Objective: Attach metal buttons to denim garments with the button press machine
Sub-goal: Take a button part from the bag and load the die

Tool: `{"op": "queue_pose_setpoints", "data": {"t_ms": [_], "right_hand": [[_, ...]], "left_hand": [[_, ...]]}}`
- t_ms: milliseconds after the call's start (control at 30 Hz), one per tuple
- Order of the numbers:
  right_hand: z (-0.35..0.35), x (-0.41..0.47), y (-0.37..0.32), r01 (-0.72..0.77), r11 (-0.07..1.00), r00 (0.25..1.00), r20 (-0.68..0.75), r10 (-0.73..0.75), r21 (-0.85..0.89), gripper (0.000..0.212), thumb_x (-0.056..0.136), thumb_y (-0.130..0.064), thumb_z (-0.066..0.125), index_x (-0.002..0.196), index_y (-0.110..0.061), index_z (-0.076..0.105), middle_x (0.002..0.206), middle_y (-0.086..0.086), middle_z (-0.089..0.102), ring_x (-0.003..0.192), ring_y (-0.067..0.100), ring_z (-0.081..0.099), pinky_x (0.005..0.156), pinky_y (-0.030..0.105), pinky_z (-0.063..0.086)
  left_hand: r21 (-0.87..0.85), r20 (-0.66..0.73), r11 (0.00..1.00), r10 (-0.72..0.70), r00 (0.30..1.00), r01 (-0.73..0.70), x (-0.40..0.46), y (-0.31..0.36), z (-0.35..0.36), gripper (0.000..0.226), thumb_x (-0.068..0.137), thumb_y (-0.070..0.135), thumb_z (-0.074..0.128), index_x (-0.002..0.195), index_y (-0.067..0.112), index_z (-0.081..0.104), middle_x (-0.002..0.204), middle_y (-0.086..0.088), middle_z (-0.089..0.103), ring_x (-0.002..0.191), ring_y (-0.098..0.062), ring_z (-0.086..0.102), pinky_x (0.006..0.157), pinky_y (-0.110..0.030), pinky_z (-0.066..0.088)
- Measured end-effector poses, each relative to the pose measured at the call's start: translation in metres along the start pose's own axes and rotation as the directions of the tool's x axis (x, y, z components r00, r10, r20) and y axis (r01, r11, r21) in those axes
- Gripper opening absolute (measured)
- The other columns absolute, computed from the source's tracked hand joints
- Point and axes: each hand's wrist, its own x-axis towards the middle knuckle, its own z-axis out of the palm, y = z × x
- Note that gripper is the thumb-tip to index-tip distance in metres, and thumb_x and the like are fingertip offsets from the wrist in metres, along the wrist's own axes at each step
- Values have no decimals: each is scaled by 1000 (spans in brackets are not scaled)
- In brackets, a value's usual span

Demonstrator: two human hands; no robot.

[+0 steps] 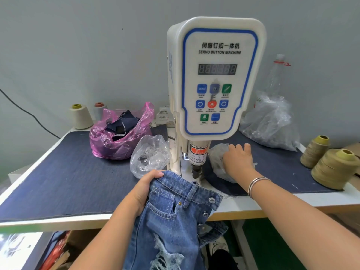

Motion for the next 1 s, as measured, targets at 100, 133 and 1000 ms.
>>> {"op": "queue_pose_setpoints", "data": {"t_ms": [100, 133, 1000], "right_hand": [[0, 0, -1, 4, 1000, 1000, -10, -4, -3, 25, 89, -19, 50, 109, -26, 63, 117, 1, 52, 113, 24, 45, 105, 45, 20], [0, 0, -1, -3, 1000, 1000, -11, 3, 3, 26, 89, -19, 50, 109, -26, 63, 117, 1, 52, 113, 23, 45, 105, 45, 20], [0, -1, -2, 15, 1000, 1000, 14, -15, -2, 23, 90, -22, 54, 111, -25, 63, 120, 1, 51, 113, 23, 45, 103, 44, 22]], "left_hand": [[3, 5, 1000, 2, 1000, -2, 0, 0, 0, 26, 58, 33, 64, 74, 18, 78, 80, -14, 73, 64, -25, 70, 55, -30, 55], [2, 7, 1000, 4, 1000, -4, 0, 0, -1, 25, 57, 31, 67, 74, 17, 78, 80, -14, 73, 64, -25, 70, 55, -30, 55], [-11, 32, 1000, 26, 999, -26, 4, -2, -1, 27, 60, 34, 60, 72, 18, 78, 79, -13, 73, 64, -24, 70, 55, -30, 55]]}}
